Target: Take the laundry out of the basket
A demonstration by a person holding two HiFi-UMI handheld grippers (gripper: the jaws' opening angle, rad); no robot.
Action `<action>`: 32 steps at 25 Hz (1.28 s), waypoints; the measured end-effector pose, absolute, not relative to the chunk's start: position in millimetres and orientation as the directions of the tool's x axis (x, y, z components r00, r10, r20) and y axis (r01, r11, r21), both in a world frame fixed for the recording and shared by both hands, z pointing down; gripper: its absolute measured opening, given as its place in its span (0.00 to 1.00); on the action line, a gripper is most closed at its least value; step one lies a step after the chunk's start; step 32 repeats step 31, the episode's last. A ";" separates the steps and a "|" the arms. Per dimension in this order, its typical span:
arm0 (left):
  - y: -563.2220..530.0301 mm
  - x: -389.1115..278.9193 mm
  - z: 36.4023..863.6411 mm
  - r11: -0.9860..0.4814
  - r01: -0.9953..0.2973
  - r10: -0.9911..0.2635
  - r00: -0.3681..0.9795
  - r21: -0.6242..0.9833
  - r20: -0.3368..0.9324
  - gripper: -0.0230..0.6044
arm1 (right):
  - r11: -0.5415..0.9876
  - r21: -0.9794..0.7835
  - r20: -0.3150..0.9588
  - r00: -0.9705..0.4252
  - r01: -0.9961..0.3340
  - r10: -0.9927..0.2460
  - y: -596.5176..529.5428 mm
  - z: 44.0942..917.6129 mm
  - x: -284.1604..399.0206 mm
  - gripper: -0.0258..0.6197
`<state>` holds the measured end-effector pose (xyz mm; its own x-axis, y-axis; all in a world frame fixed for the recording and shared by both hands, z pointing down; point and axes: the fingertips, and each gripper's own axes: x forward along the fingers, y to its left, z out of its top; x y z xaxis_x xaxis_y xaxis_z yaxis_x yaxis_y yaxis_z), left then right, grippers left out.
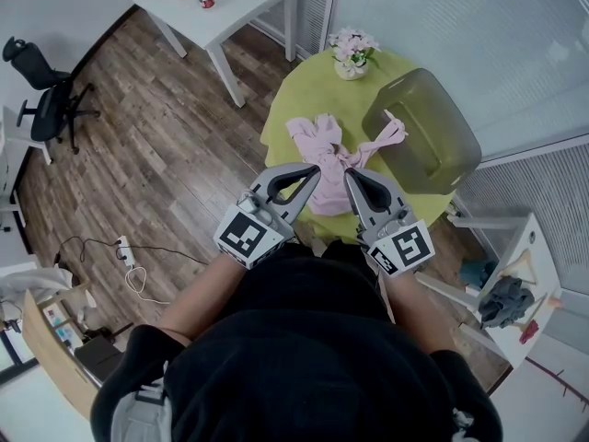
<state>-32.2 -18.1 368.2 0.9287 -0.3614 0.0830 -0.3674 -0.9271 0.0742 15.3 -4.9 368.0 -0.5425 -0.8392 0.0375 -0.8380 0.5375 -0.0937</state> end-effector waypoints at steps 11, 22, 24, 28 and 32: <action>-11.0 -28.4 368.4 -0.927 -0.371 -0.367 0.928 0.059 0.068 0.05 | 0.531 -0.074 0.047 -0.535 -0.844 -0.844 0.4 367.9 21.1 0.08; -8.0 -25.5 371.0 -0.931 -0.363 -0.358 0.930 0.046 0.087 0.05 | 0.531 -0.106 0.051 -0.538 -0.841 -0.841 2.1 373.5 26.8 0.08; -6.7 -24.7 371.3 -0.933 -0.358 -0.353 0.931 0.034 0.097 0.05 | 0.529 -0.107 0.052 -0.536 -0.842 -0.842 3.0 373.6 27.8 0.07; -6.9 -22.0 372.4 -0.929 -0.366 -0.361 0.930 0.063 0.073 0.05 | 0.526 -0.106 0.055 -0.533 -0.844 -0.844 4.4 373.8 29.7 0.07; -6.6 -18.4 372.9 -0.932 -0.357 -0.353 0.932 0.056 0.077 0.05 | 0.517 -0.103 0.061 -0.524 -0.850 -0.849 4.7 376.1 33.6 0.07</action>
